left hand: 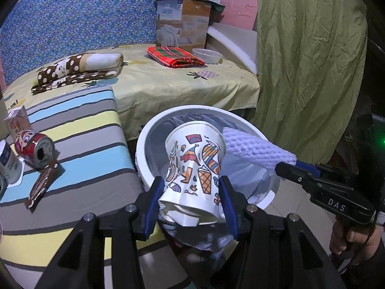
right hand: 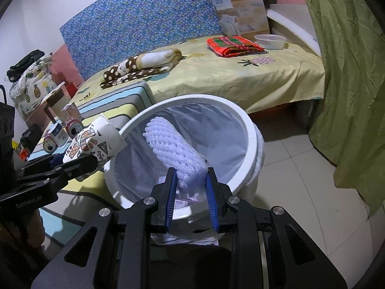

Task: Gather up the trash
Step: 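Carry the paper cup and foam net over the bin with both tools, then open both tools to drop the paper cup and foam net into the bin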

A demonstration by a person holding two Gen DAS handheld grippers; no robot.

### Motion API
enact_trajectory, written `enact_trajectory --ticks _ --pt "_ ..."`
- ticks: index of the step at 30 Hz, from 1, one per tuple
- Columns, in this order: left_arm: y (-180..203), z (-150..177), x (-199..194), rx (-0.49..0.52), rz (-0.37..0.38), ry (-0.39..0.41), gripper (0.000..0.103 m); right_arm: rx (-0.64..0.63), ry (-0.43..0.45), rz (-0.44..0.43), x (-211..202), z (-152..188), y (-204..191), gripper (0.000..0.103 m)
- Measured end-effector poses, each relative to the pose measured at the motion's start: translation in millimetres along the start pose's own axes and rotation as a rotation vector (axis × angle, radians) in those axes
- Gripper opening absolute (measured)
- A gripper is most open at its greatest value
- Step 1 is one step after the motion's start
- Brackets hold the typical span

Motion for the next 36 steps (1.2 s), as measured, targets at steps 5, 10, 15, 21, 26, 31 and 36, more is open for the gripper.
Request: enact_trajectory --ticks 5,10,15,21,26,31,36 --pt "0.5 -4.8 7.4 0.001 -0.002 -0.006 0.049 0.005 -0.010 0.009 2.6 0.4 2.9 0.026" --pt "-3.1 -6.6 11.0 -0.006 -0.003 -0.009 0.050 0.006 -0.019 0.014 4.6 1.1 4.9 0.027" --pt "-3.2 -7.0 17.4 -0.005 0.005 -0.029 0.054 0.004 -0.035 0.022 7.7 0.6 3.4 0.030" --pt "-4.5 -6.8 19.3 -0.014 0.011 -0.034 0.059 0.000 -0.025 0.030 5.4 -1.2 2.8 0.045" --pt "-8.7 -4.0 12.5 -0.032 0.021 -0.022 0.059 0.006 -0.013 0.025 1.6 -2.3 2.6 0.047" --pt "-15.4 1.9 0.8 -0.061 0.022 -0.005 0.059 -0.008 0.001 0.001 -2.0 -2.8 -6.8 0.047" --pt "-28.2 12.0 -15.0 -0.096 0.011 0.019 0.059 -0.037 0.010 -0.040 -4.1 -3.8 -25.0 0.047"
Point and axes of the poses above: each gripper's, at about its wrist camera, not at the fingertips, and x roughly the way its jaws point, y to its right, z to its underside, the point moved 4 cm from there along x, roughly the way its jaws point, and after that the axes turned 8 degrees about -y, right-handed, at the moved point
